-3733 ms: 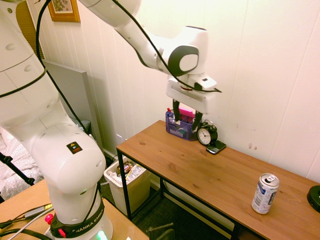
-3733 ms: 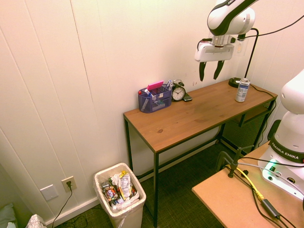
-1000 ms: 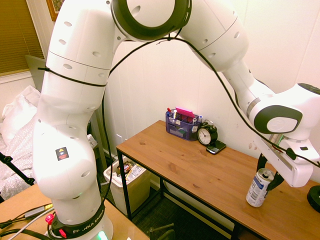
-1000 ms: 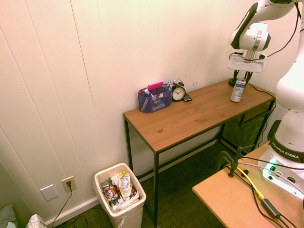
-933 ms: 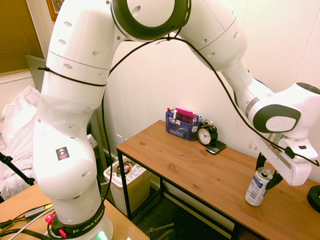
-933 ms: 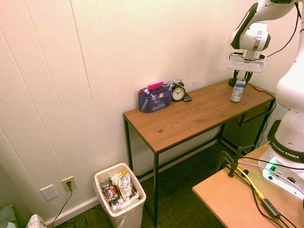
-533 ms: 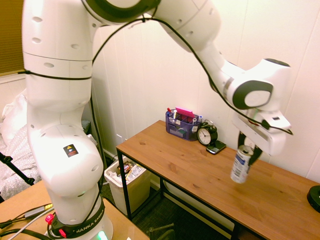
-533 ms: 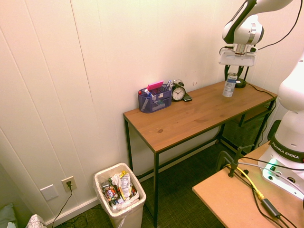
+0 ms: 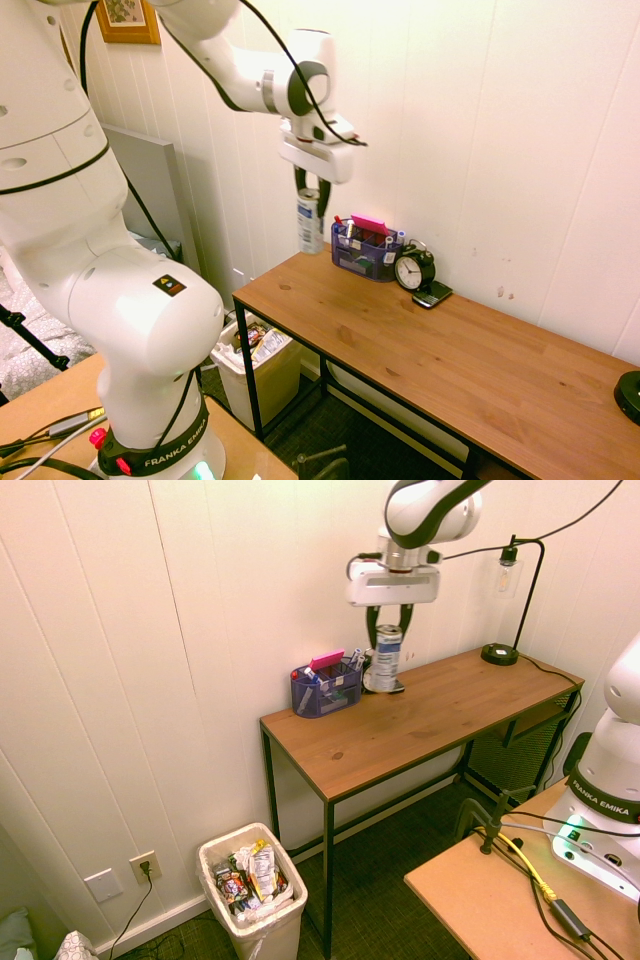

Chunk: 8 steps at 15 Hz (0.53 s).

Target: Throw the can in the trash bin

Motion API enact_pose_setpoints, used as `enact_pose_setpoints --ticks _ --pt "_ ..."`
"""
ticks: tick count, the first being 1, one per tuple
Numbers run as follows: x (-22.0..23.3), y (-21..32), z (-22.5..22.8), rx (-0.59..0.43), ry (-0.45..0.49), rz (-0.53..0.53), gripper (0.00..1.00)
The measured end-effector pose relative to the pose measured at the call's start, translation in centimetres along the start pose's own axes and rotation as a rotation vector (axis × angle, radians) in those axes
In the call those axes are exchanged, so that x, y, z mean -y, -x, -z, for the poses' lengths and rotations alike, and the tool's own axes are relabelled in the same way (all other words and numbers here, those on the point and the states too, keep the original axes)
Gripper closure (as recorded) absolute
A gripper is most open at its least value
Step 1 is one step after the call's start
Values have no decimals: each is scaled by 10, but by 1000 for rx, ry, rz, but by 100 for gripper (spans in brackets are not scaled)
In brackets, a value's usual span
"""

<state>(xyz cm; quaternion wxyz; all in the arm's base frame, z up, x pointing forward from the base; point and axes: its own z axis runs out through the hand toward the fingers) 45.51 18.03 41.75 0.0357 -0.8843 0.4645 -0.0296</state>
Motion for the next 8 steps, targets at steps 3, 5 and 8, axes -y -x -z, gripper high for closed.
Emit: enact_pose_setpoints --ticks 3,5,8 --pt "70 58 -15 24 4 28 100" --pt "111 81 -40 41 20 44 100" --pt "159 119 -78 90 57 77 100"
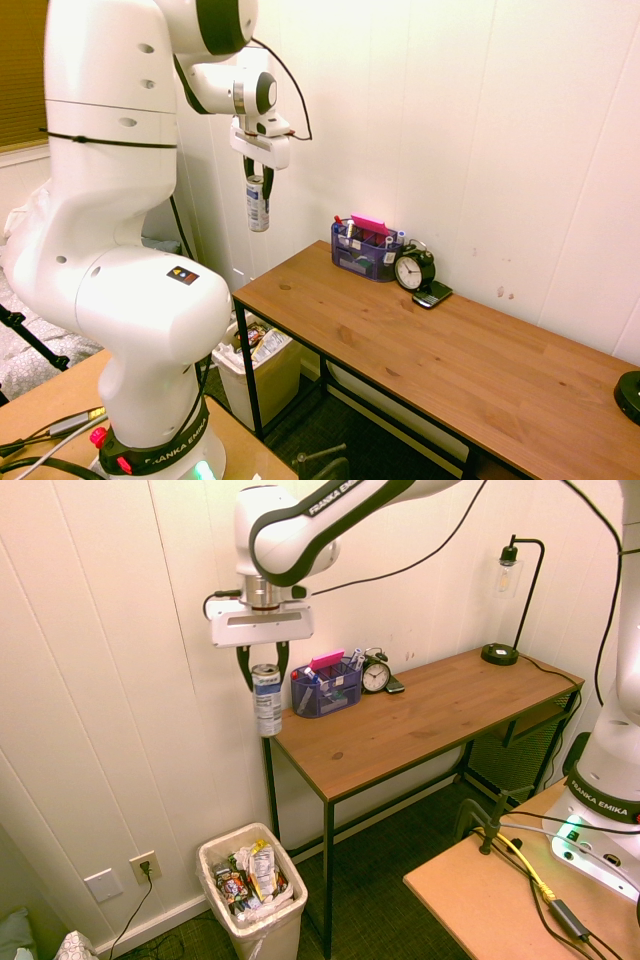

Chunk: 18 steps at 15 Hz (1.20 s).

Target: Throw the can in the trash bin

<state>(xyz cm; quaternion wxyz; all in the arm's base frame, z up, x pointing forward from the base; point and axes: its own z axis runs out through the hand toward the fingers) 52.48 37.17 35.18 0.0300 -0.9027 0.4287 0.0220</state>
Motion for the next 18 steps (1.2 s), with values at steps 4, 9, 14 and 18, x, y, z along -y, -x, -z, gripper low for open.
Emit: enact_pose_setpoints --ticks 4,9,14,18 --pt "32 4 -45 -28 58 -11 100" --pt "46 20 -76 -27 101 11 0" --pt "48 18 -73 -29 94 9 0" --pt "49 14 -66 -31 77 2 0"
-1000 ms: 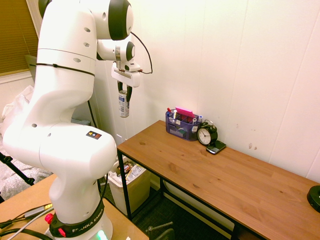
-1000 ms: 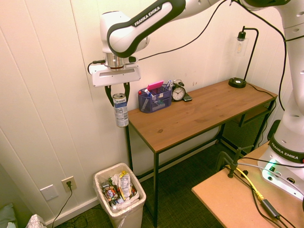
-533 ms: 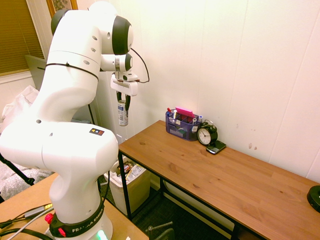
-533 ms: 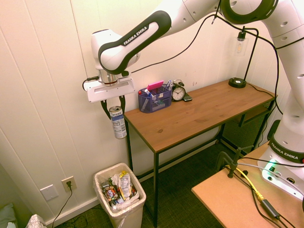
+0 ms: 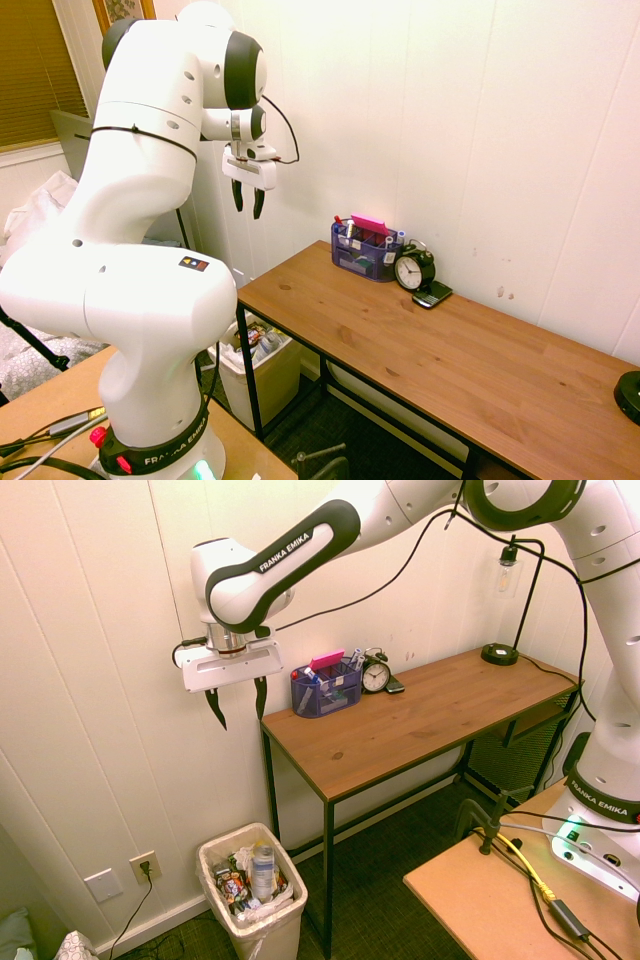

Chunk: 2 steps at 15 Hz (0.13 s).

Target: Throw the can in the trash bin

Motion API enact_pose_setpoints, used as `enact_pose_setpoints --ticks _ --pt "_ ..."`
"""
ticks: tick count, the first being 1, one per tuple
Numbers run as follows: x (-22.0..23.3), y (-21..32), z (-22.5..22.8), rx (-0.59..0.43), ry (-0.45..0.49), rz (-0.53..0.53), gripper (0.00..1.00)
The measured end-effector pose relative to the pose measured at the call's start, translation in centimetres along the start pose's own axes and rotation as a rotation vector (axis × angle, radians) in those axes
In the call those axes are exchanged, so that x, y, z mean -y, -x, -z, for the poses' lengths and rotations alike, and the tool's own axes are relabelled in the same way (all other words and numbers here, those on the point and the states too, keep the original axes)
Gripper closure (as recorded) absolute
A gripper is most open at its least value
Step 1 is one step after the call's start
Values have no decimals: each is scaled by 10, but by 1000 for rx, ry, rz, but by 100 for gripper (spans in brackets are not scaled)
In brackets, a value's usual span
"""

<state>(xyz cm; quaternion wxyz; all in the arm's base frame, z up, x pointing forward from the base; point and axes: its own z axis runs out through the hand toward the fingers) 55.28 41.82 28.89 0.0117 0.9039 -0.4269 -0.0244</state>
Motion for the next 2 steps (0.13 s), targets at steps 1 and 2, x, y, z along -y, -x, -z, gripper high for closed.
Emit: enact_pose_setpoints --ticks 1,2 --pt "-1 -8 5 -6 -15 -13 0" --pt "-4 -23 9 -9 -28 -38 0"
